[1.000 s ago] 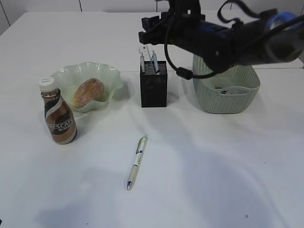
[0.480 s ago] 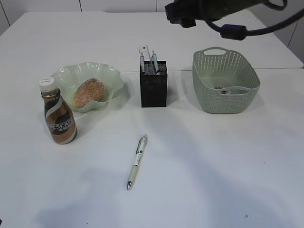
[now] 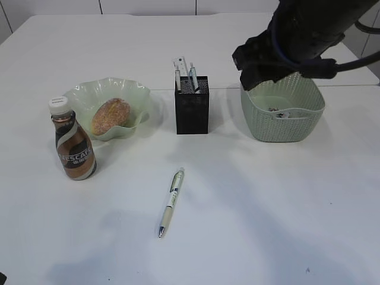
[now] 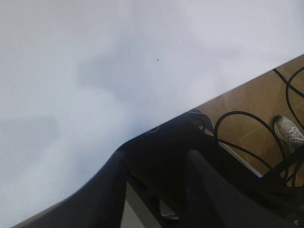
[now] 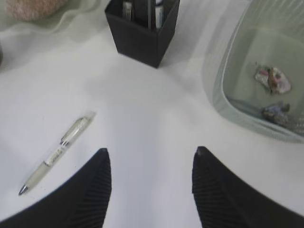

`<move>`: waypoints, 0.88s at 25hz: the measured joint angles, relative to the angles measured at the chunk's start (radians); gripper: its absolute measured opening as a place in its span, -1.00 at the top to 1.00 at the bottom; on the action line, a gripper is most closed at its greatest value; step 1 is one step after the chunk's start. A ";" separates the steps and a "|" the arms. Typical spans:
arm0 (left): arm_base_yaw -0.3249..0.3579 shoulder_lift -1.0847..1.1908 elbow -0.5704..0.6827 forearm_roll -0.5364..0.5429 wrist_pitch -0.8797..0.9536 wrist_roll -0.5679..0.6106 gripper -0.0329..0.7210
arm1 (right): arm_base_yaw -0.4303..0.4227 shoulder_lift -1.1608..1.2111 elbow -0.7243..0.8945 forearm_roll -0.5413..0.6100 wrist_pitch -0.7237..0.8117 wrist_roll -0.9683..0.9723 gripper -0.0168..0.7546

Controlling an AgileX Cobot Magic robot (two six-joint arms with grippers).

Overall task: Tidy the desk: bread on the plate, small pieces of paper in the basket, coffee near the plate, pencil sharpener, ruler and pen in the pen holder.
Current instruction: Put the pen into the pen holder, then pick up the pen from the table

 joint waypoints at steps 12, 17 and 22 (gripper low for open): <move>0.000 0.000 0.000 -0.014 -0.040 0.000 0.16 | 0.000 -0.002 0.000 0.066 0.171 0.002 -0.18; 0.000 0.000 0.000 -0.016 -0.067 0.000 0.16 | 0.000 -0.004 0.000 0.027 0.261 0.000 -0.18; 0.000 0.000 0.000 -0.018 -0.077 0.000 0.16 | -0.017 -0.071 0.000 0.014 0.293 -0.004 -0.14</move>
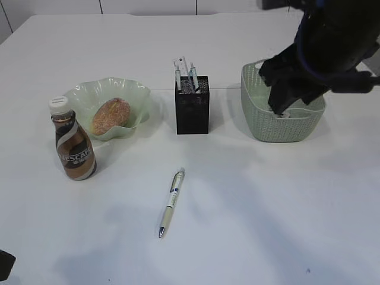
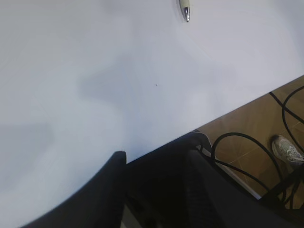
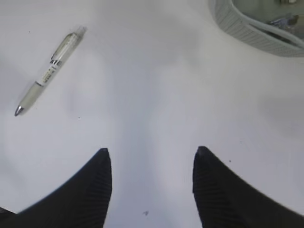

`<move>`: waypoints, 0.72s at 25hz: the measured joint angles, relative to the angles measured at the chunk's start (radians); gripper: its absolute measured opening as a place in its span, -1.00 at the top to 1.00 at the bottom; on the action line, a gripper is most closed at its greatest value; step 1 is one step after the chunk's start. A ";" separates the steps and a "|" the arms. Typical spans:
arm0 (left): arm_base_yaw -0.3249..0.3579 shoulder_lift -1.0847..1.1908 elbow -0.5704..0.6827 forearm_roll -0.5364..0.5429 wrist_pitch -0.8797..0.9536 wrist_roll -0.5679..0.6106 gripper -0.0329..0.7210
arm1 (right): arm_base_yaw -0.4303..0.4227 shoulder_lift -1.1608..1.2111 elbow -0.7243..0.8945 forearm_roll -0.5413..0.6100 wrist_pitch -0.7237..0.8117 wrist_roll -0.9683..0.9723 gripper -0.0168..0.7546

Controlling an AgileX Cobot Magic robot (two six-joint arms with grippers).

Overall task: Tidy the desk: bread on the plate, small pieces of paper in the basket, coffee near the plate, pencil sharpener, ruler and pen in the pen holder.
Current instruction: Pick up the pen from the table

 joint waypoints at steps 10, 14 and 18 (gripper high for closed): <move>0.000 0.080 -0.031 -0.073 -0.046 0.081 0.16 | -0.058 -0.163 0.015 -0.029 0.032 0.013 -0.08; 0.000 0.156 -0.135 -0.078 -0.046 0.110 0.16 | -0.062 -0.225 0.106 -0.082 0.033 0.041 -0.08; 0.000 0.251 -0.252 -0.081 -0.037 0.133 0.16 | -0.075 -0.254 0.183 -0.117 0.026 0.065 -0.08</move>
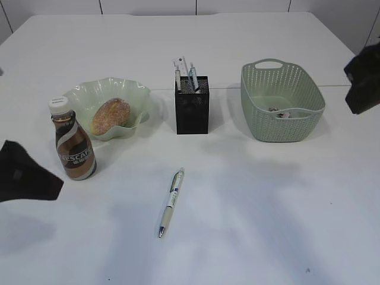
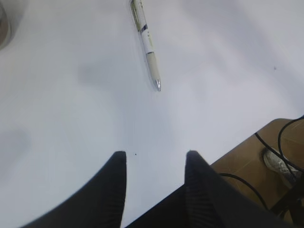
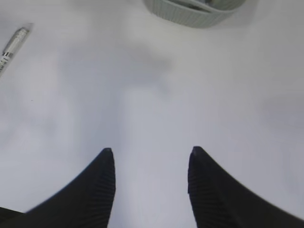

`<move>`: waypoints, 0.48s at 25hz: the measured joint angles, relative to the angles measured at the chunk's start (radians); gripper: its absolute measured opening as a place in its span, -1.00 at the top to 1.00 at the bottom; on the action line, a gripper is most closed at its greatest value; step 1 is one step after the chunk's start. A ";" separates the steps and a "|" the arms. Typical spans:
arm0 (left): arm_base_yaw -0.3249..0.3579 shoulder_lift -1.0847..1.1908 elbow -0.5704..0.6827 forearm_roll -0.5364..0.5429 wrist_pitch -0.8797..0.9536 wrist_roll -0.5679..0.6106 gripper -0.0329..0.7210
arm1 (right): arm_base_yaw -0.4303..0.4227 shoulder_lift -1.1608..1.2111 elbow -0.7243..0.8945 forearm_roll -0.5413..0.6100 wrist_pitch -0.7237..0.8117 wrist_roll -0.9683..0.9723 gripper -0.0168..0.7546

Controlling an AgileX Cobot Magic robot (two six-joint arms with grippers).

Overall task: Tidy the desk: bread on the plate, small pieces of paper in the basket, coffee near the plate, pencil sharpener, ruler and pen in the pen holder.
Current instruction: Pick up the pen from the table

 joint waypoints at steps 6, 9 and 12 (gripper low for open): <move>-0.113 0.154 -0.144 0.000 0.019 0.034 0.16 | -0.102 -0.018 0.091 -0.016 -0.056 0.034 -0.08; -0.205 0.239 -0.202 0.006 0.019 0.038 0.16 | -0.123 -0.018 0.117 -0.027 -0.085 0.040 -0.08; -0.282 0.329 -0.250 0.017 0.019 0.038 0.16 | -0.129 -0.018 0.130 -0.029 -0.095 0.041 -0.08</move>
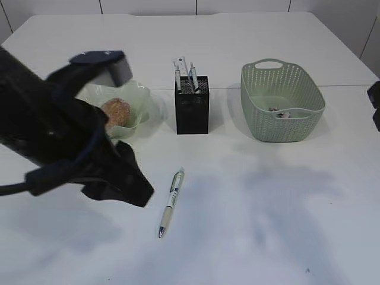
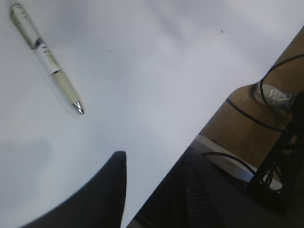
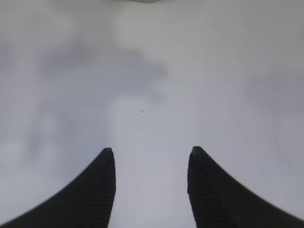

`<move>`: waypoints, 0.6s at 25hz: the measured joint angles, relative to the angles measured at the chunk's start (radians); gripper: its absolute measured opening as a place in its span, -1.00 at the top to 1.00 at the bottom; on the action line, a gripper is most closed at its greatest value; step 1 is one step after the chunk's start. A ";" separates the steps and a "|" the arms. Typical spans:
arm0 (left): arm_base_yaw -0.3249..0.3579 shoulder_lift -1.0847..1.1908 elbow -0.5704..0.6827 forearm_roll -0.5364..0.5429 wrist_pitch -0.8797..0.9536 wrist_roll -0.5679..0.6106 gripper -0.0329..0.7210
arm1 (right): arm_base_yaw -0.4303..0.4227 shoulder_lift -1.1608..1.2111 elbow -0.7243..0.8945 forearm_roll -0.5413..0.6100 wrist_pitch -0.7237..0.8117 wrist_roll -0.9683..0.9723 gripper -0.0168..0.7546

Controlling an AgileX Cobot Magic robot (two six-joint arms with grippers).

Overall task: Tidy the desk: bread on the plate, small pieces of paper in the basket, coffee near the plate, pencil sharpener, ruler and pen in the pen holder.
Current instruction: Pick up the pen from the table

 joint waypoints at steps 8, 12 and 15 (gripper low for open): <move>-0.128 0.191 -0.121 0.111 0.032 0.000 0.16 | -0.099 0.000 0.039 -0.015 -0.036 0.012 -0.07; -0.133 0.273 -0.217 0.164 0.078 -0.017 0.16 | -0.137 -0.001 0.074 -0.041 -0.060 0.035 -0.07; -0.133 0.331 -0.291 0.229 0.115 -0.062 0.16 | -0.140 -0.001 0.110 -0.046 -0.080 0.045 -0.07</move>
